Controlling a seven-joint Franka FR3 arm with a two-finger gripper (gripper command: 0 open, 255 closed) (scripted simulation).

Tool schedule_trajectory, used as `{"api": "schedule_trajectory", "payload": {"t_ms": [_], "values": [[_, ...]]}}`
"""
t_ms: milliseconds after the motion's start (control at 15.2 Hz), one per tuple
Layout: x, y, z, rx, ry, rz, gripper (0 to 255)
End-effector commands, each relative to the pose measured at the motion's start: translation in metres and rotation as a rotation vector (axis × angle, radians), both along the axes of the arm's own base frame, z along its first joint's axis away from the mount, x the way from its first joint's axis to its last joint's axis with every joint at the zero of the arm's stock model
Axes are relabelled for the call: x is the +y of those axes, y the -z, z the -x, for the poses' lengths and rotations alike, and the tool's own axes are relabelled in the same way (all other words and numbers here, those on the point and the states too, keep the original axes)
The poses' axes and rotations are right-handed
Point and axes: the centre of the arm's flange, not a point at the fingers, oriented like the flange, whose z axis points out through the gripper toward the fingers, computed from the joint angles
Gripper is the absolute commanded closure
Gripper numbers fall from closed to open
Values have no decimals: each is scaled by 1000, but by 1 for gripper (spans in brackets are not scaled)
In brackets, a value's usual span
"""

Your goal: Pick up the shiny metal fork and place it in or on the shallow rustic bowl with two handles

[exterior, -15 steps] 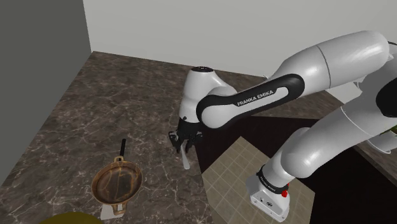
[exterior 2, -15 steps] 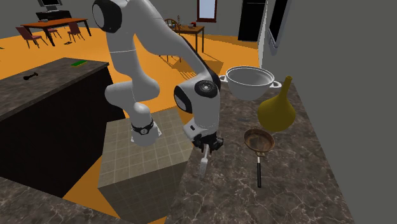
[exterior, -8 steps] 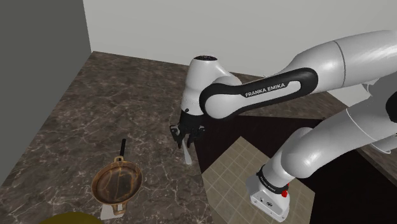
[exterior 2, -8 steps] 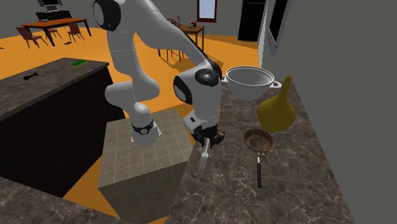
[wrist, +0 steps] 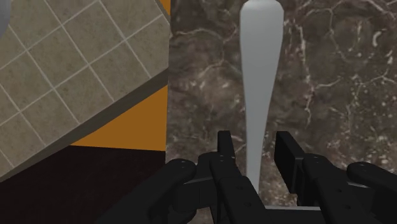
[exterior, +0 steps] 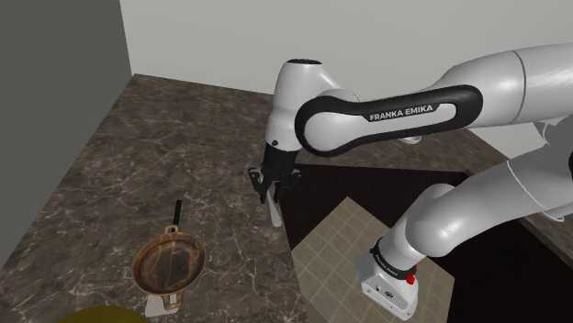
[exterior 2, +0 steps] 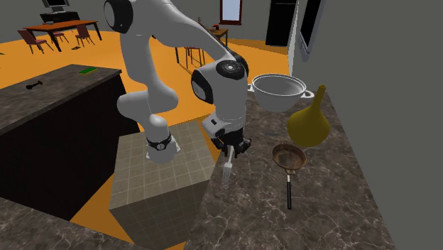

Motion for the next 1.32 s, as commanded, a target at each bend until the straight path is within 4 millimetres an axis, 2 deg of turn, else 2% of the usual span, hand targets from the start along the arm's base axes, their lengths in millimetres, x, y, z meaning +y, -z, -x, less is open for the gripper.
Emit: {"api": "schedule_trajectory", "payload": {"t_ms": [0, 792, 1254], "values": [[1, -11, 0, 0, 0, 0, 255], [1, -71, 0, 0, 0, 0, 255], [93, -66, -3, 0, 0, 0, 255]]}}
